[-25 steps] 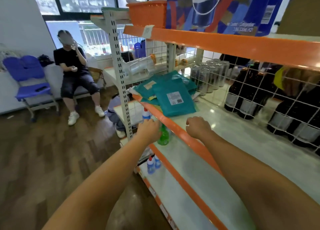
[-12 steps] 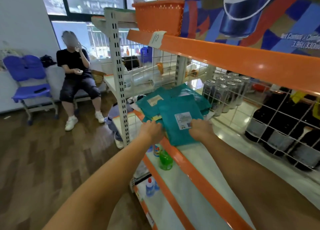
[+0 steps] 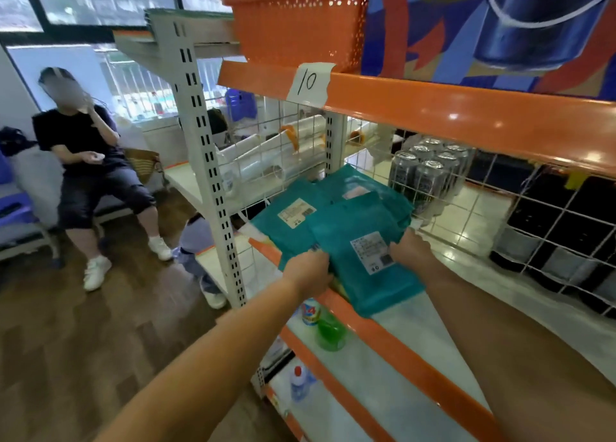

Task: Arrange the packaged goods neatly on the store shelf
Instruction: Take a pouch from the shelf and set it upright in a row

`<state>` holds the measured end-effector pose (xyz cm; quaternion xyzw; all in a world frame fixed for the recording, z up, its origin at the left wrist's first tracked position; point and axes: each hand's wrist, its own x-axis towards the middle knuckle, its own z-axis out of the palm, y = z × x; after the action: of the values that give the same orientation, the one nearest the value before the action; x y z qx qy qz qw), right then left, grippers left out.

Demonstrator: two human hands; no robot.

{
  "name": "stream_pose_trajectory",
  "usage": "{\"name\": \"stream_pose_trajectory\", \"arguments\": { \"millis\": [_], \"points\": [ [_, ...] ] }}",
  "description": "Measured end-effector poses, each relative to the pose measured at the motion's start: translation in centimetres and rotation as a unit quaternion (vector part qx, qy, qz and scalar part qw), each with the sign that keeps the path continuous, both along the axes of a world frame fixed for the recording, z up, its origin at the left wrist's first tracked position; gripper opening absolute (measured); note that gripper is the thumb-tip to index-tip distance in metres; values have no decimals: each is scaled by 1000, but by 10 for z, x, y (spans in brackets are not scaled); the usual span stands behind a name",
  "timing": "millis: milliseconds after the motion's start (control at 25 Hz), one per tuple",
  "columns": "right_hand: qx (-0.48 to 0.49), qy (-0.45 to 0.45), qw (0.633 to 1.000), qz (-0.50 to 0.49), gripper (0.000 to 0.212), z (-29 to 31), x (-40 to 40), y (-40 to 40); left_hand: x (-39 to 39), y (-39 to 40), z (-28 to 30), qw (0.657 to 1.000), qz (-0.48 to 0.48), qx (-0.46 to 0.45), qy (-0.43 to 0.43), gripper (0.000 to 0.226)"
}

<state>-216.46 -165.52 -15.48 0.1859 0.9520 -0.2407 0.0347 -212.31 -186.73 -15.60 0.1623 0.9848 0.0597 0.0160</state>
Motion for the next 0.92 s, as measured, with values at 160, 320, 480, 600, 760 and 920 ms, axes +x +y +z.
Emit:
{"name": "stream_pose_trajectory", "arguments": {
  "millis": [160, 320, 480, 600, 760, 920],
  "points": [
    [-54, 30, 996, -69, 48, -3, -2, -3, -15, -7, -1, 999, -37, 18, -14, 26],
    [-204, 53, 969, -130, 43, 2, 11, 0, -26, -14, -1, 997, -65, 34, -39, 20],
    [-371, 78, 913, -152, 36, 12, 33, 5, -30, -18, -1, 994, -81, 64, -47, 19],
    [-418, 74, 894, -144, 27, 20, 50, 16, -32, -15, 5, 992, -80, 81, -61, 24],
    [-499, 101, 849, -141, 13, 30, 63, 36, -38, -2, 20, 988, -75, 111, -72, 24],
    [-550, 140, 804, -175, 14, 32, 83, 64, -29, 26, 37, 990, -98, 87, -53, 30]
  ]
}}
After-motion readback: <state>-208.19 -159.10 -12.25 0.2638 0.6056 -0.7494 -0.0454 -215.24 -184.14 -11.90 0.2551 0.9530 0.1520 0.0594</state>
